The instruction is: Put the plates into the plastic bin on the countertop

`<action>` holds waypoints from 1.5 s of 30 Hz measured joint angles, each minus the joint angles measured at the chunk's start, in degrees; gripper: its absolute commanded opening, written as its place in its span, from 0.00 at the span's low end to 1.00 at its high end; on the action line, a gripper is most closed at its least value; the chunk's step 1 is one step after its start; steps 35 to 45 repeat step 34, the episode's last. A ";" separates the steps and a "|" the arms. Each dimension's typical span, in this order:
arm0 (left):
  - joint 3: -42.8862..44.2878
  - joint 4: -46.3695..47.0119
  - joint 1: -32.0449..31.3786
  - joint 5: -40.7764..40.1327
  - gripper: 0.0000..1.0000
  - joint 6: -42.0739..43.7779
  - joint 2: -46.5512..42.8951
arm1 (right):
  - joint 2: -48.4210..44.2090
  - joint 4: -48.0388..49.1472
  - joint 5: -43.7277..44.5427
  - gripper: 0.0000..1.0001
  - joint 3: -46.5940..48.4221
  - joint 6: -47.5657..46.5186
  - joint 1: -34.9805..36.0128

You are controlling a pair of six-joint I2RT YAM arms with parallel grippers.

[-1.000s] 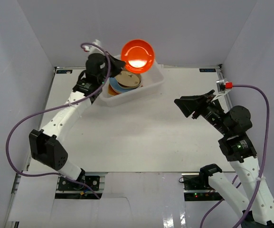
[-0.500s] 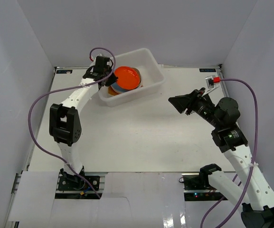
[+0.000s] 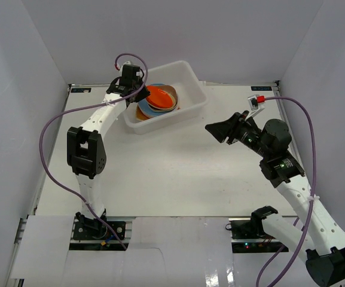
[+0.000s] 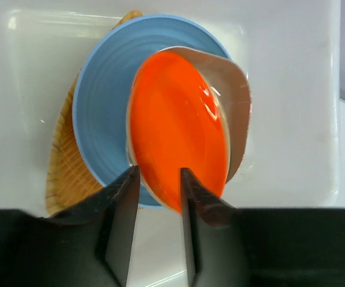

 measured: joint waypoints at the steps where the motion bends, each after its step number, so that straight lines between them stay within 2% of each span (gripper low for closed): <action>1: 0.26 0.04 0.07 0.02 0.57 0.52 0.28 | 0.20 0.15 0.24 0.57 0.00 -0.02 0.28; 3: 0.37 -0.20 0.09 0.15 0.74 0.96 0.42 | 0.48 0.42 0.72 0.57 0.00 -0.04 0.92; 4: 0.50 -0.33 0.11 0.13 0.87 1.09 0.42 | 0.59 0.44 0.92 0.57 0.00 -0.07 1.22; 6: 1.31 -0.44 0.15 0.11 0.92 1.77 0.42 | 0.83 0.57 1.36 0.58 0.00 -0.09 1.97; 7: 1.86 -0.48 0.15 0.17 0.98 2.12 0.28 | 1.03 0.70 1.62 0.58 0.00 -0.13 2.34; 9: 2.40 -0.22 0.17 0.63 0.98 2.93 -0.37 | 1.51 0.81 2.25 0.61 0.00 -0.26 3.23; 12: 1.97 0.09 0.17 2.45 0.98 4.44 -3.80 | 2.23 0.79 3.17 0.69 0.00 -0.87 4.52; 13: 1.11 0.79 0.17 3.26 0.98 4.90 -5.95 | 2.38 0.79 3.45 0.81 0.00 -1.18 4.79; 15: -3.50 2.16 0.17 5.33 0.98 5.86 -12.41 | 2.47 0.61 3.98 0.98 0.00 -2.21 5.07; 16: -6.32 2.86 0.17 6.58 0.98 6.36 -16.57 | 2.43 0.48 4.46 0.90 0.00 -3.04 5.07; 23: -33.03 9.66 0.09 14.69 0.98 9.73 -52.50 | -0.76 -3.76 13.16 0.90 -0.28 -9.94 5.18; 26: -40.54 9.73 0.04 16.35 0.98 11.34 -65.33 | -5.09 -6.12 19.69 0.90 -1.66 -13.57 5.33; 29: -45.03 9.66 0.04 16.41 0.98 12.48 -73.85 | -10.12 -7.13 25.46 0.90 -4.11 -16.96 5.33; 34: -51.21 10.25 0.04 16.61 0.98 14.03 -81.15 | -14.58 -7.63 30.12 0.90 -7.78 -19.43 5.33; 45: -51.21 10.25 0.04 16.61 0.98 14.03 -81.15 | -14.58 -7.63 30.12 0.90 -7.78 -19.43 5.33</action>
